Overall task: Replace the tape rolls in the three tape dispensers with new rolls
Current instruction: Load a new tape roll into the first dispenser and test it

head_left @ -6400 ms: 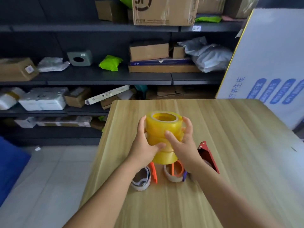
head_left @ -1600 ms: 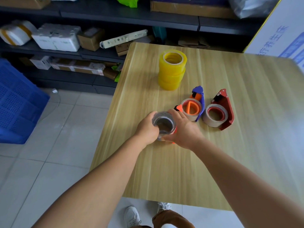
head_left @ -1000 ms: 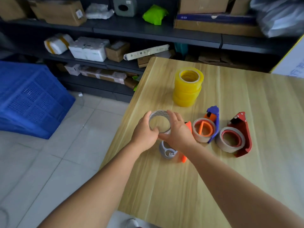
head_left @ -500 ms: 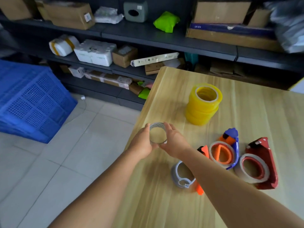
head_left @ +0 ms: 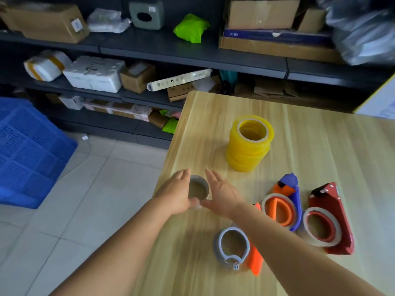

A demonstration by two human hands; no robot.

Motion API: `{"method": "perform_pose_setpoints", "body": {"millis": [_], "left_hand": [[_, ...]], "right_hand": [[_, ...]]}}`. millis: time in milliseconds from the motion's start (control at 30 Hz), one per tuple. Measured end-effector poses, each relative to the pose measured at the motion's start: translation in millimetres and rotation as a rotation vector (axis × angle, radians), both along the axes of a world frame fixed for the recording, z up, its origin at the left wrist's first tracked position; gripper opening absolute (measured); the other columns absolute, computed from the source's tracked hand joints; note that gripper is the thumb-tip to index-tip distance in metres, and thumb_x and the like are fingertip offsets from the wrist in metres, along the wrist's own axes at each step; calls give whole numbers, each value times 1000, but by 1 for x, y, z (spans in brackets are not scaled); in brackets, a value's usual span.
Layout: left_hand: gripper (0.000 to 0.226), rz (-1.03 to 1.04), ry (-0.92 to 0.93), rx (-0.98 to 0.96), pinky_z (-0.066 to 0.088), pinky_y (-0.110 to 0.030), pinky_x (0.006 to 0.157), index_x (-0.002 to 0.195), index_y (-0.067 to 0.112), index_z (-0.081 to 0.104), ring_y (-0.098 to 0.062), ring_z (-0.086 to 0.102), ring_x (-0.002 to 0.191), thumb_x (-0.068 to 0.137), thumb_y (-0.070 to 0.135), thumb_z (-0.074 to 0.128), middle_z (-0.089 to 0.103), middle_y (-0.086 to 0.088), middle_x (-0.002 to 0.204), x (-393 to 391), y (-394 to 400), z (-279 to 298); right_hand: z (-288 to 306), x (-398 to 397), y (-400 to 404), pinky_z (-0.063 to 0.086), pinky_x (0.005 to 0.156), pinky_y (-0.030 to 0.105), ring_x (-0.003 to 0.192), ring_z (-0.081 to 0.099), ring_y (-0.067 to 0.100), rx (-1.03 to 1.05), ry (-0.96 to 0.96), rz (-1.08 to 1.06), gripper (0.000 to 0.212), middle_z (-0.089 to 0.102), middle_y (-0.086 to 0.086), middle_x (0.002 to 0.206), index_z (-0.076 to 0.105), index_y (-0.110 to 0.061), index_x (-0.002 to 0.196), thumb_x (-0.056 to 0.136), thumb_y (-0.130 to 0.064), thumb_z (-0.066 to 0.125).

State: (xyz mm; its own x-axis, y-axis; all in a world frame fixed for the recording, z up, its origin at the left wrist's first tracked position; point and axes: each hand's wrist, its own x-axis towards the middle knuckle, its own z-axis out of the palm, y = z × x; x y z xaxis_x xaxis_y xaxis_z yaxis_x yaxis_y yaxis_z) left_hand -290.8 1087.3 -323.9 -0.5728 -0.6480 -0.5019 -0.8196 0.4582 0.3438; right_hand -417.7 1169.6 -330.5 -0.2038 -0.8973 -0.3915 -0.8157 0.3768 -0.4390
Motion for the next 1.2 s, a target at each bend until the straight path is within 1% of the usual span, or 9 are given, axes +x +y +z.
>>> {"method": "perform_pose_setpoints", "body": {"millis": [100,200,433,567,800,867,967,1067,1200], "left_hand": [[87,-10,92,-75,23,-40,117,153,27,-4,-19,12,148,91,41,56,-1,7,162,-25,-2,13],[84,-61,147,-115,20,-38,116,152,27,-7,-20,10,149,94,36,53,-3,5,162,-54,-5,25],[78,-144,204,-146,24,-39,114,152,32,-5,-19,11,148,96,34,50,-2,8,162,-114,-20,42],[62,-227,184,-195,30,-41,111,150,43,13,-24,15,147,99,30,46,-1,2,162,-135,-27,46],[37,-193,222,-255,44,-39,95,135,29,46,-33,46,125,98,27,47,33,-13,146,-146,-26,50],[36,-185,259,-263,45,-38,91,133,28,48,-32,48,122,97,27,48,33,-11,146,-145,-25,51],[40,-116,432,-210,44,-34,94,135,30,46,-26,46,127,96,31,52,28,-4,151,-134,-19,53],[58,79,684,-101,43,-33,100,145,28,29,-19,46,128,94,37,54,37,1,148,-121,-8,55],[66,353,712,28,44,-30,99,149,19,25,-19,52,124,93,41,54,50,-2,141,-106,7,58]], "right_hand": [[16,-20,1,18,118,32,148,10,20,-161,64,-43,91,7,2,162,6,-16,154,87,-36,65],[33,-46,1,13,120,35,149,4,19,-275,175,-99,88,8,2,162,11,-16,153,86,-34,65],[39,-102,-2,7,118,35,149,1,19,-241,362,-260,72,12,0,161,15,-18,152,93,-28,55],[36,-121,-4,13,116,34,147,11,16,-220,389,-215,53,31,-6,154,33,-23,146,95,-27,48],[22,-133,-4,27,110,27,143,25,18,-362,375,-222,34,54,-10,136,56,-26,129,96,-24,49],[24,-130,-1,34,108,28,139,36,22,-413,372,-210,31,62,-7,126,63,-21,122,91,-19,59],[29,-124,8,53,89,35,116,62,31,-619,433,-179,34,72,-4,96,73,-15,97,66,-7,84],[34,-113,18,53,90,37,117,60,34,-748,408,-166,37,72,-3,98,72,-13,98,65,-4,85],[32,-91,36,52,94,37,123,54,31,-833,392,-95,32,70,-2,103,71,-12,102,72,-5,80]]}}
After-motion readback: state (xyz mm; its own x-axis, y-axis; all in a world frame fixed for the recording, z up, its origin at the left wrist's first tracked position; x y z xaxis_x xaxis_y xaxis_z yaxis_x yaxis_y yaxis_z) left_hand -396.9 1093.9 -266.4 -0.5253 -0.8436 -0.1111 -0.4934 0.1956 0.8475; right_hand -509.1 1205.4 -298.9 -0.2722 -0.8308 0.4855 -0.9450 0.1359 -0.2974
